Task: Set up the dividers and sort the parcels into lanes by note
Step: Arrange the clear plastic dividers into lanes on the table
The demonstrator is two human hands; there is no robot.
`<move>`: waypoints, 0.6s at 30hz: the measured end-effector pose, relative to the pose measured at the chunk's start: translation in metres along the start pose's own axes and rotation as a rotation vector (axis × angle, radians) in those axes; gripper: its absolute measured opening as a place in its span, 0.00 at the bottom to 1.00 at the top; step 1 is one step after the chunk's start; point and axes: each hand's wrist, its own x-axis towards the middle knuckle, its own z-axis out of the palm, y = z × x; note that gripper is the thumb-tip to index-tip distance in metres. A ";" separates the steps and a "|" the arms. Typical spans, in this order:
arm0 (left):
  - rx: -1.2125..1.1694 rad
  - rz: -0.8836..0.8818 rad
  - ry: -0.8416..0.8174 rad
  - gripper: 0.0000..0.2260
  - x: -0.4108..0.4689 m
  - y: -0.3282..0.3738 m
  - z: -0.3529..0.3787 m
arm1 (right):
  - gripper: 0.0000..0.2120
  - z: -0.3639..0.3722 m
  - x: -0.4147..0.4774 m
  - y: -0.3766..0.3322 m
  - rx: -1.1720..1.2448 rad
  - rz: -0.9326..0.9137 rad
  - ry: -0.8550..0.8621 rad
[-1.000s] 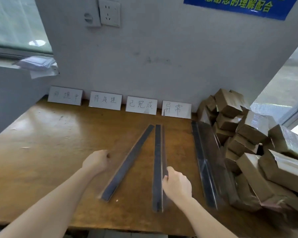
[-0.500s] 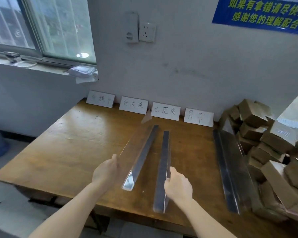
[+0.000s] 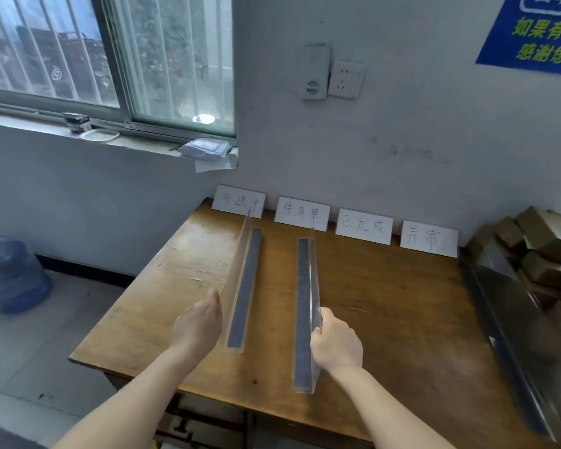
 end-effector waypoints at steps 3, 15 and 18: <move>-0.034 -0.032 0.003 0.08 0.014 -0.035 -0.014 | 0.19 0.013 0.008 -0.030 0.000 0.014 -0.016; 0.145 -0.129 0.021 0.06 0.062 -0.107 -0.036 | 0.17 0.044 0.057 -0.086 0.011 -0.035 -0.072; 0.267 -0.171 -0.002 0.07 0.072 -0.117 -0.034 | 0.15 0.052 0.068 -0.090 0.004 -0.047 -0.087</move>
